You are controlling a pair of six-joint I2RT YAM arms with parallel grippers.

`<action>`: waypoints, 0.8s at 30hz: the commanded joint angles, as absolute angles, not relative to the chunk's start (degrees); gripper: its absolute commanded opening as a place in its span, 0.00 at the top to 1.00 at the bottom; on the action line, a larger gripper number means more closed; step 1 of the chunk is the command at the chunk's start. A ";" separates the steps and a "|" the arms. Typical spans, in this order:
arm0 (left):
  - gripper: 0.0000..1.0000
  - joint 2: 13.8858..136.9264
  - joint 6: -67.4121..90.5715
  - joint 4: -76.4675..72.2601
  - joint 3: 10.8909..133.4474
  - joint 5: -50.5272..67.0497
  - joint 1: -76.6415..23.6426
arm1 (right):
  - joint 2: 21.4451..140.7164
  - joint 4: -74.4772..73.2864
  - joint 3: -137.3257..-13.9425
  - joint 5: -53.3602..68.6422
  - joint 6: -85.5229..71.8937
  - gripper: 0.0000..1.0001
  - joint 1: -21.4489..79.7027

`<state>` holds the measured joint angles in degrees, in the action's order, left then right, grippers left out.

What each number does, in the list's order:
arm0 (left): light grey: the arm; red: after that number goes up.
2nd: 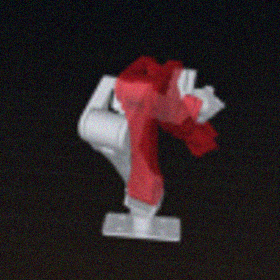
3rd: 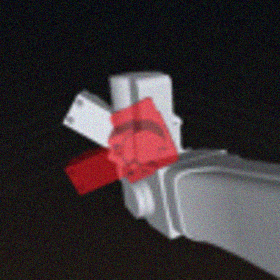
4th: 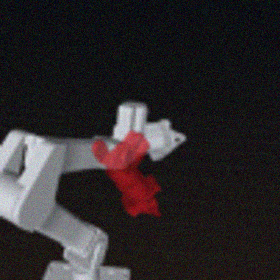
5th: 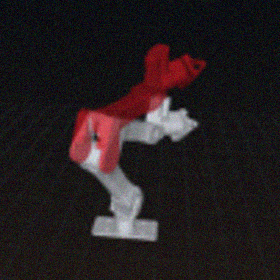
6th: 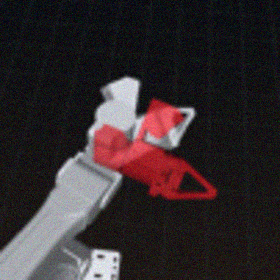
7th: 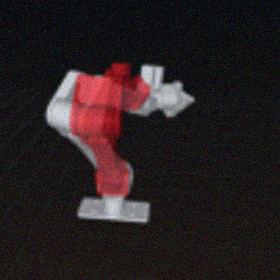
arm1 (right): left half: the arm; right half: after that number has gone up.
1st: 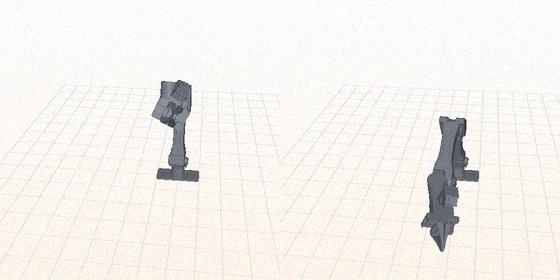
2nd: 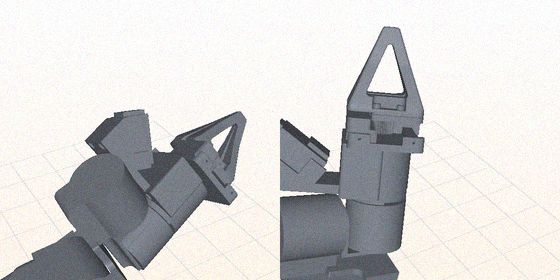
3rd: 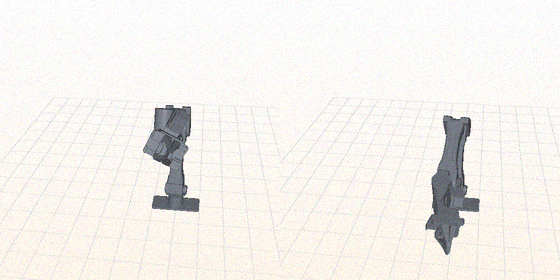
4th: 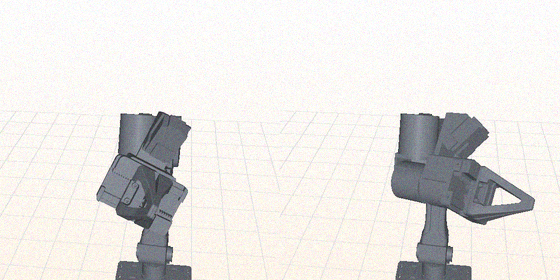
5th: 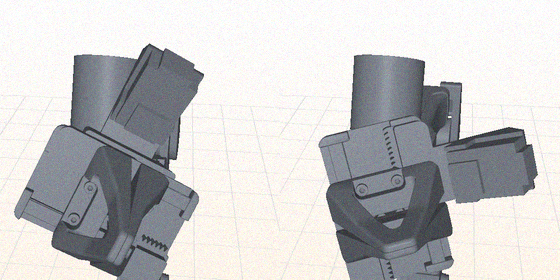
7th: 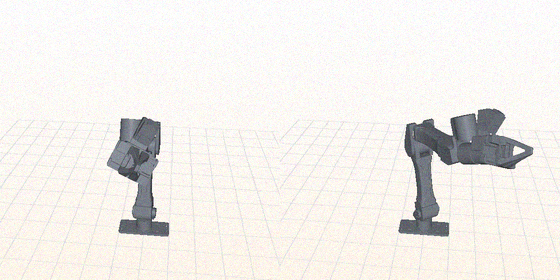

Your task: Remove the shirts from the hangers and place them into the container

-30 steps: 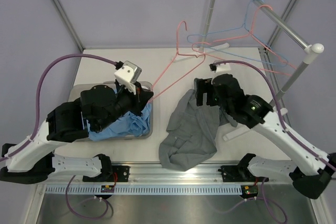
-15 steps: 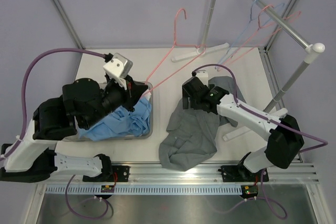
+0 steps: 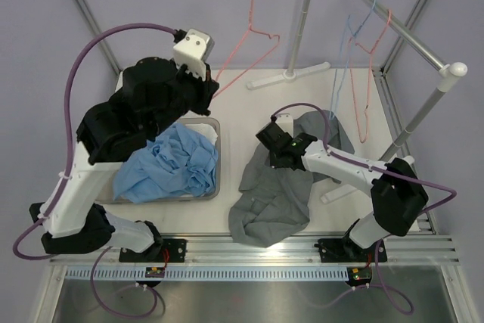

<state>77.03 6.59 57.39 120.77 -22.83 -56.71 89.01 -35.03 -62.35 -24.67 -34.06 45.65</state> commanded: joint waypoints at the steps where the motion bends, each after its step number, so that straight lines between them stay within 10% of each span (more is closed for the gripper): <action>1: 1.00 78.13 4.13 54.41 122.16 -13.91 -45.75 | 87.54 -33.13 -61.61 -26.54 -34.63 1.00 49.39; 24: 1.00 102.57 8.00 26.30 131.13 15.91 -40.43 | 86.13 -29.71 -57.48 -25.05 -37.00 1.00 57.83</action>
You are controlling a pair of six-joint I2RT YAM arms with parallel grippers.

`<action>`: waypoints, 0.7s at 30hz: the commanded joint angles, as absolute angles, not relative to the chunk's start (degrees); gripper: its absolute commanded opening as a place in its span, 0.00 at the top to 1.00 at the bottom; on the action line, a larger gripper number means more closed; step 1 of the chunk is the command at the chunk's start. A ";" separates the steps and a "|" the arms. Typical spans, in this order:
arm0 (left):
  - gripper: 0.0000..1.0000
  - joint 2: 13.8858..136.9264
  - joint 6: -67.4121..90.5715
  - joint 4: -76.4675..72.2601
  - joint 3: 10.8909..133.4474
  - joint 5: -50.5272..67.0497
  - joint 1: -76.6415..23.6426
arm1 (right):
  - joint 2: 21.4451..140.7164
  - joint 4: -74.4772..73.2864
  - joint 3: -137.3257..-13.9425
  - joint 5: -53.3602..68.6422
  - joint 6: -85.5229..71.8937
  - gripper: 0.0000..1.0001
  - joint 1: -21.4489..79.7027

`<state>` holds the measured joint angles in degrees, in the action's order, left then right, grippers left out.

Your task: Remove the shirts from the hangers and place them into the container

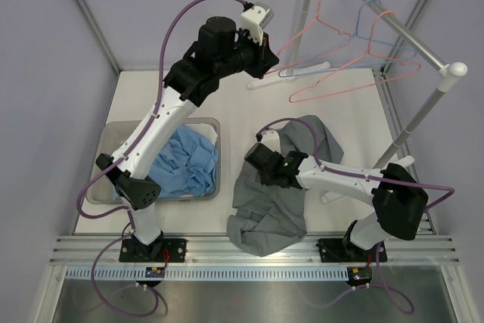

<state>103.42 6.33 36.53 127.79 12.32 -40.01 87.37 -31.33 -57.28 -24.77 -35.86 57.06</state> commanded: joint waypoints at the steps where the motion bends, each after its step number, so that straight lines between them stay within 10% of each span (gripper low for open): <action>1: 1.00 102.66 8.09 25.41 130.70 15.56 -40.95 | 86.31 -29.62 -57.39 -25.05 -37.00 1.00 57.92; 21: 1.00 111.27 11.43 23.55 132.36 16.88 -42.72 | 84.99 -29.97 -57.31 -25.49 -37.35 1.00 58.01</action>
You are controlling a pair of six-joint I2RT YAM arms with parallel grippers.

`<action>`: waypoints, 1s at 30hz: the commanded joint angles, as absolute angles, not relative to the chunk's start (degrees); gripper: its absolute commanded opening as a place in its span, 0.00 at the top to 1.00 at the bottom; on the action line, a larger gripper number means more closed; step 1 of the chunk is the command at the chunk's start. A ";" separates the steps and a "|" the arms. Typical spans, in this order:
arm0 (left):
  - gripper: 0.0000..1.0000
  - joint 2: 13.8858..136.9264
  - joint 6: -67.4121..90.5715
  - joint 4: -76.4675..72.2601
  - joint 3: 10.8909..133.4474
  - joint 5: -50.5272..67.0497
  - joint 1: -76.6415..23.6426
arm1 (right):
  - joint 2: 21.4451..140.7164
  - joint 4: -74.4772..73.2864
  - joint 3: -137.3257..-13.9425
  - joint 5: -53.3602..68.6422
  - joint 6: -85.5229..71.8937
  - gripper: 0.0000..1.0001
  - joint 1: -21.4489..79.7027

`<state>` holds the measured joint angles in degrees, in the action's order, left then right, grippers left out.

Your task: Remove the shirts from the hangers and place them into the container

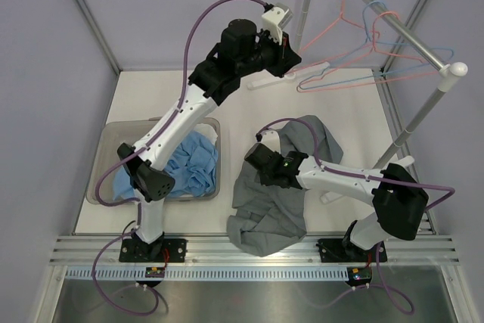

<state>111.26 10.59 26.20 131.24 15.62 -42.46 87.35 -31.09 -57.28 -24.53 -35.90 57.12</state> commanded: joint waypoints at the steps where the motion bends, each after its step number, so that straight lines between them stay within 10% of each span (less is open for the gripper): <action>1: 1.00 111.18 11.43 23.82 132.28 15.83 -42.80 | 84.82 -29.97 -57.13 -25.66 -37.35 1.00 57.92; 3: 0.98 111.01 11.42 24.78 132.19 15.47 -42.45 | 84.38 -30.15 -56.95 -25.84 -37.44 1.00 57.92; 9: 0.38 107.24 10.73 29.52 130.96 11.18 -41.92 | 83.76 -29.97 -56.43 -25.49 -37.53 1.00 58.01; 15: 0.09 92.51 4.75 38.04 124.46 -11.48 -41.92 | 83.15 -30.84 -57.56 -26.10 -36.04 1.00 58.09; 22: 0.05 68.09 7.90 45.62 104.62 -22.77 -41.84 | 81.74 -34.71 -66.78 -24.79 -30.77 1.00 58.01; 30: 0.21 42.03 11.25 34.82 72.89 6.48 -41.75 | 87.54 -43.24 -91.19 -21.19 -20.40 1.00 56.61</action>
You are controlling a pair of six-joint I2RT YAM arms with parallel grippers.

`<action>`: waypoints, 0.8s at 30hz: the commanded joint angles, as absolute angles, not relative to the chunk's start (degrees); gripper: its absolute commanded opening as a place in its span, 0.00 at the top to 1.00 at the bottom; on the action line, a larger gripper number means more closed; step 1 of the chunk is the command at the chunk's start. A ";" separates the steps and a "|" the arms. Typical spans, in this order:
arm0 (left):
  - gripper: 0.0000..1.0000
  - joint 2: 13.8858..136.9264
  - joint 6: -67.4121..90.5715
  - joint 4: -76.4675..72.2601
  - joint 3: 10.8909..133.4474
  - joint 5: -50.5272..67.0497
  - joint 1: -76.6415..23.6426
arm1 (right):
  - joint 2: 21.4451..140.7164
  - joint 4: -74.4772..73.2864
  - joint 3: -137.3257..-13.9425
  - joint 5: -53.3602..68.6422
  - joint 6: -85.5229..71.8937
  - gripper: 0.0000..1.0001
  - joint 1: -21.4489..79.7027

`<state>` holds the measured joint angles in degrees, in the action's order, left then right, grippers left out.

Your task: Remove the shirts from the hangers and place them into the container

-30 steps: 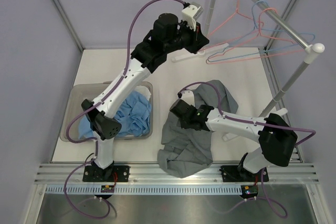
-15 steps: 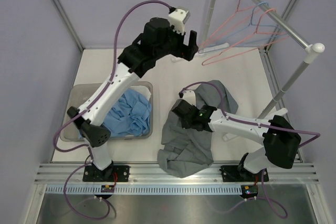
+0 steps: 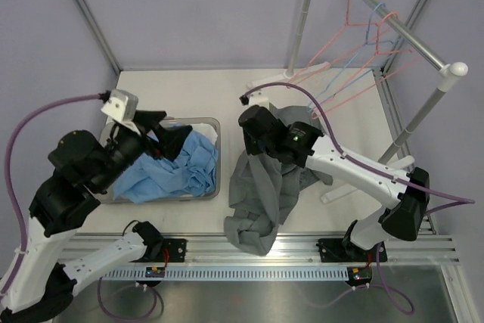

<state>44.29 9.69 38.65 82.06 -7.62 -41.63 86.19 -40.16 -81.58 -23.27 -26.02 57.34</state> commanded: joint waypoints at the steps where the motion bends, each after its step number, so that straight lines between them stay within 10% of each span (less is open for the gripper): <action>1: 0.23 40.27 11.86 33.50 68.95 9.81 -41.75 | 88.67 -43.85 -93.58 -20.31 -19.69 1.00 56.17; 12: 0.09 29.97 20.73 10.05 49.60 26.18 -41.75 | 92.72 -57.12 -122.67 -4.84 -15.91 1.00 55.28; 24: 0.01 34.63 24.00 -6.77 43.07 24.62 -42.19 | 86.75 -57.13 -118.39 -0.44 -16.79 1.00 55.28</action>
<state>34.22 24.47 -0.03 43.35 26.50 -41.69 90.13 -58.54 -118.65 -4.60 -17.69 55.37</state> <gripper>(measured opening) 0.985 0.034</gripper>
